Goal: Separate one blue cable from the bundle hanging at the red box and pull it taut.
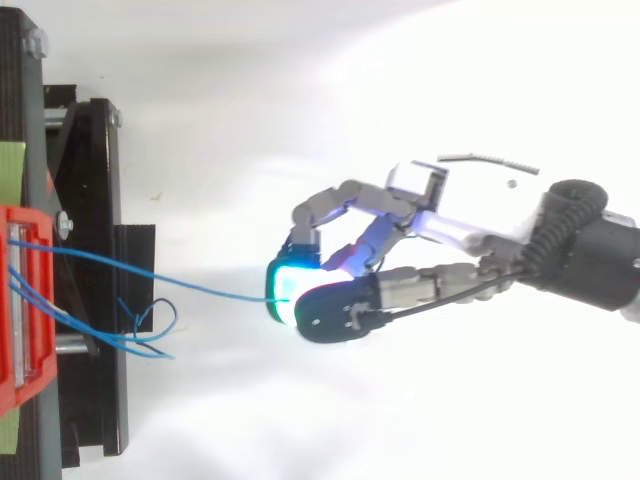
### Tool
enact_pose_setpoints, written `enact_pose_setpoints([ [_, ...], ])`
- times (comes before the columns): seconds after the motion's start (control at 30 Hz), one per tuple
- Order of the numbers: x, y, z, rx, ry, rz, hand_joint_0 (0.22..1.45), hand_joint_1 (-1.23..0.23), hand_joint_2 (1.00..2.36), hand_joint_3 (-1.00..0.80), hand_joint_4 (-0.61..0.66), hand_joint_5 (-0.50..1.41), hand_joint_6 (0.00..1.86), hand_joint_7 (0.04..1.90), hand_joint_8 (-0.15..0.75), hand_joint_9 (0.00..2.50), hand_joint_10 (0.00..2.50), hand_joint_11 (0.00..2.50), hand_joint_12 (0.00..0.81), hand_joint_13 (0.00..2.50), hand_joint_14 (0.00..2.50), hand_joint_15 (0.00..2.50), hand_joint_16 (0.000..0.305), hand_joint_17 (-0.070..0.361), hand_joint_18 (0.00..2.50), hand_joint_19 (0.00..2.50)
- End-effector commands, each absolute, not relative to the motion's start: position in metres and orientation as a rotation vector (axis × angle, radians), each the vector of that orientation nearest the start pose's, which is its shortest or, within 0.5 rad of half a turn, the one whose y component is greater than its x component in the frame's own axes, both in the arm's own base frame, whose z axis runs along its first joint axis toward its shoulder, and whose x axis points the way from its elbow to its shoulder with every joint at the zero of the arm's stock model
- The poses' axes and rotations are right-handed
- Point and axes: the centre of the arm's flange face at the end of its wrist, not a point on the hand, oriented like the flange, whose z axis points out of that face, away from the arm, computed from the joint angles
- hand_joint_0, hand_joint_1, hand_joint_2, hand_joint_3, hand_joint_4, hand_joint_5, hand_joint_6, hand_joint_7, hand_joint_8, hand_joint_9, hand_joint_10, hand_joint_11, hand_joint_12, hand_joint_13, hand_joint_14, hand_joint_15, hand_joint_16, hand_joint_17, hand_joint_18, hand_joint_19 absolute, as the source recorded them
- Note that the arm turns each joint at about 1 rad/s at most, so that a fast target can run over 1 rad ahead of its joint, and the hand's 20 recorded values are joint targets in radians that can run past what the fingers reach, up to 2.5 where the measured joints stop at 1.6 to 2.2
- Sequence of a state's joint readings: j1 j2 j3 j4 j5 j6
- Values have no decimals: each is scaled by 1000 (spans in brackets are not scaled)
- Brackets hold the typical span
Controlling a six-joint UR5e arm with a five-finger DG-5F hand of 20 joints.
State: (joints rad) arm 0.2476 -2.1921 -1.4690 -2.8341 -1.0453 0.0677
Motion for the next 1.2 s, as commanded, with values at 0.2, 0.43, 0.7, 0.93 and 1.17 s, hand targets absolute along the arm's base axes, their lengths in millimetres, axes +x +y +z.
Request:
enact_pose_setpoints([
  [0.2, 674, -7, 202, 1376, 1083, 906, 745, -797, 1020, -223, -247, -203, 875, 1220, 286, 1226, 25, 981, 359, 917, 21, 577, 39, 87, 820, 597],
  [0.43, 675, -6, 203, 1358, 1084, 902, 745, -798, 1020, -225, -234, -203, 875, 1223, 289, 1226, 22, 974, 359, 916, 22, 577, 39, 87, 819, 597],
  [0.7, 675, -5, 203, 1357, 1086, 902, 739, -799, 1020, -220, -207, -202, 875, 1226, 291, 1231, 23, 974, 360, 918, 21, 580, 39, 87, 824, 596],
  [0.93, 675, -6, 203, 1360, 1084, 899, 739, -799, 1019, -222, -198, -203, 876, 1217, 296, 1228, 23, 976, 359, 917, 22, 579, 39, 87, 820, 596],
  [1.17, 675, -5, 203, 1357, 1086, 902, 739, -799, 1019, -228, -202, -202, 876, 1211, 295, 1228, 22, 972, 359, 917, 21, 579, 39, 87, 820, 602],
])
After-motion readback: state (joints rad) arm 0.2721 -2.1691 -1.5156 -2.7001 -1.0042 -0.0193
